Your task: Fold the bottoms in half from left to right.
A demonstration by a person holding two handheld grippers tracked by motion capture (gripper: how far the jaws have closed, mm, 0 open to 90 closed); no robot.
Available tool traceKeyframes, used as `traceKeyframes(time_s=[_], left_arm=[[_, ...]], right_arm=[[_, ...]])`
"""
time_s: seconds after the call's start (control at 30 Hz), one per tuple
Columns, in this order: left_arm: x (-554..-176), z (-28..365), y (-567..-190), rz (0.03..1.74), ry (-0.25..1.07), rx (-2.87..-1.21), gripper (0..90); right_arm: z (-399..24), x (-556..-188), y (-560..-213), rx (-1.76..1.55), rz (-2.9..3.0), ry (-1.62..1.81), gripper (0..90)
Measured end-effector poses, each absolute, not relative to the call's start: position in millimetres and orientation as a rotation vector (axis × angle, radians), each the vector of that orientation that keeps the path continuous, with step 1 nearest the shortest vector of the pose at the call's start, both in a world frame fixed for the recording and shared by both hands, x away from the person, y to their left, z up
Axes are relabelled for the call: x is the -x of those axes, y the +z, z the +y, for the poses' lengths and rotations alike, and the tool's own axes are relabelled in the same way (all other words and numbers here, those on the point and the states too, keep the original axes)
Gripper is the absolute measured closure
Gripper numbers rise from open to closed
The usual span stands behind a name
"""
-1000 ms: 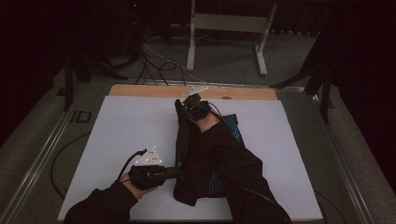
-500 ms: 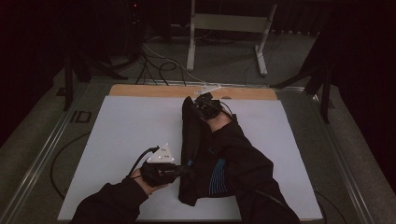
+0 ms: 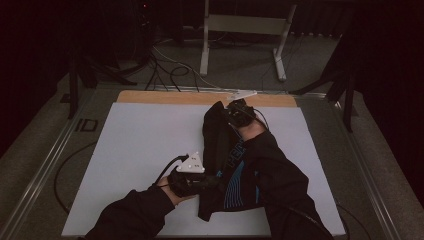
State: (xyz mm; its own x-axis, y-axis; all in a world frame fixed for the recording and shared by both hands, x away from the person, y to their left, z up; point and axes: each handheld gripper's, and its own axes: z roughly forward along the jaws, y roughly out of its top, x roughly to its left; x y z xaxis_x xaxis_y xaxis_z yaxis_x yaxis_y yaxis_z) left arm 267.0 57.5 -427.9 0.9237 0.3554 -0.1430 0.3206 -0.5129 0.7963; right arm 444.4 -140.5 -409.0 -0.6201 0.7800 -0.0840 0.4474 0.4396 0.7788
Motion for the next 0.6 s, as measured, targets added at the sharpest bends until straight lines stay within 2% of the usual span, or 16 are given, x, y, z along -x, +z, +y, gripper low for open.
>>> traceKeyframes(time_s=[0.6], left_arm=[[-275, 7, -447, 0.41, 0.002, -2.179, 84.9]], right_arm=[[-189, -440, -421, -1.1, 2.232, 0.967, 88.1]])
